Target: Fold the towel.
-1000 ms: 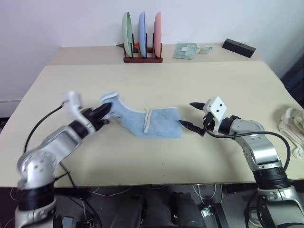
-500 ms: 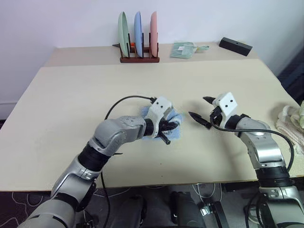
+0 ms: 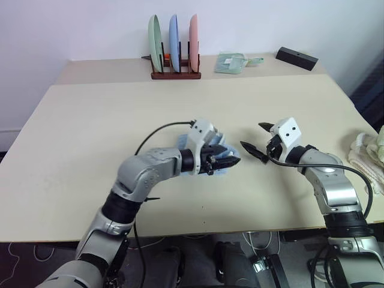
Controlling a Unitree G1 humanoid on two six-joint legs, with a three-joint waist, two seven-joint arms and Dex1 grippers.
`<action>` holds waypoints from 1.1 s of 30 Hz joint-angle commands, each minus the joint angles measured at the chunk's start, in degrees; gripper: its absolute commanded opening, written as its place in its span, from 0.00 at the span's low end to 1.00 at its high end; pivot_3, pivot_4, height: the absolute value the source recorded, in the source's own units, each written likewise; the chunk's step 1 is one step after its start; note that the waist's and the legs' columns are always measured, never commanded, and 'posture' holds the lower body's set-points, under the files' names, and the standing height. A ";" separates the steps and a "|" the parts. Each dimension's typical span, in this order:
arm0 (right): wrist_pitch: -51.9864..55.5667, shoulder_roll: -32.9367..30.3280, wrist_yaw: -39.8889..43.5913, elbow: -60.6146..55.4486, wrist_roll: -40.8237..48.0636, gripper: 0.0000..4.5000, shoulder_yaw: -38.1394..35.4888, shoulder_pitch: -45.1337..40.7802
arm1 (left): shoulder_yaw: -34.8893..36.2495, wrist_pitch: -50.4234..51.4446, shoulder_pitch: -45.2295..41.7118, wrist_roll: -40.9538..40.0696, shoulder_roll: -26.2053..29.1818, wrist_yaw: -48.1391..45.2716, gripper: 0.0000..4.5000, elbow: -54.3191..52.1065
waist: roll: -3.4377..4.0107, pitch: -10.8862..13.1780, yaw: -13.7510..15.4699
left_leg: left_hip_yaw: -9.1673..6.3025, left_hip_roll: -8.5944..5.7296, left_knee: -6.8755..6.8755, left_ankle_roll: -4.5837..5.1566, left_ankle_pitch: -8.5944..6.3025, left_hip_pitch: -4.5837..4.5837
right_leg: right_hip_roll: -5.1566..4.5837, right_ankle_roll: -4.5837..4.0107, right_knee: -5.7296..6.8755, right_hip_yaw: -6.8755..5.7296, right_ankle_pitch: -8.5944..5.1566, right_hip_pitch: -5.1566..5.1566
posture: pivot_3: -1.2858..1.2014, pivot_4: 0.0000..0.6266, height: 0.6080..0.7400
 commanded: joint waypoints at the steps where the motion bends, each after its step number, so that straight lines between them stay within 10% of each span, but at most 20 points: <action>1: -0.87 -0.86 0.30 -0.36 0.18 0.98 -1.15 -1.62 | 4.51 -3.43 3.33 -2.02 1.45 -2.42 0.65 -6.17 | 0.00 0.00 0.14 | 0.00 0.00 0.00 0.00 0.00 0.00 | 0.01 0.00 0.00 0.00 0.00 0.00 | 0.52 0.24 1.00; 5: 0.12 -1.33 1.38 -0.45 1.51 0.79 -2.31 -2.12 | 13.49 -7.47 6.38 0.81 1.80 3.88 0.47 -5.15 | -0.01 0.00 0.29 | -0.01 -0.02 0.06 0.00 0.00 -0.01 | 0.01 0.00 0.00 -0.01 0.00 0.05 | 0.52 0.24 1.00; 9: 2.14 -0.11 2.65 -4.56 5.61 0.32 -3.31 -3.80 | 15.43 -14.01 8.06 9.02 4.91 6.93 0.01 -1.15 | 0.00 0.00 0.24 | -0.01 -0.02 0.05 0.00 0.00 0.00 | 0.02 0.00 0.01 -0.01 0.00 0.03 | 0.52 0.24 1.00; 12: 5.49 1.26 3.14 -8.43 8.05 0.00 -1.98 -4.94 | 13.68 -16.23 7.85 12.32 5.40 6.96 0.00 1.50 | -0.01 0.01 0.24 | -0.01 -0.02 0.05 0.01 0.00 -0.01 | 0.02 0.00 -0.01 -0.02 0.01 0.03 | 0.52 0.24 1.00; 21: 14.31 5.49 -0.42 -14.66 0.85 0.00 13.45 -4.03 | 4.13 -20.31 7.37 18.49 2.21 2.18 0.00 7.53 | -0.02 -0.01 0.24 | -0.05 -0.03 0.06 0.02 -0.01 -0.04 | -0.04 0.00 0.01 -0.04 0.01 0.02 | 0.52 0.24 1.00; 33: 13.36 2.30 -1.99 -11.42 -2.99 0.00 11.05 1.10 | 3.42 -22.34 11.00 22.13 1.40 0.83 0.00 10.76 | -0.02 -0.01 0.22 | -0.04 -0.05 0.06 0.03 -0.01 -0.03 | -0.01 0.01 0.03 -0.06 0.01 0.00 | 0.52 0.24 1.00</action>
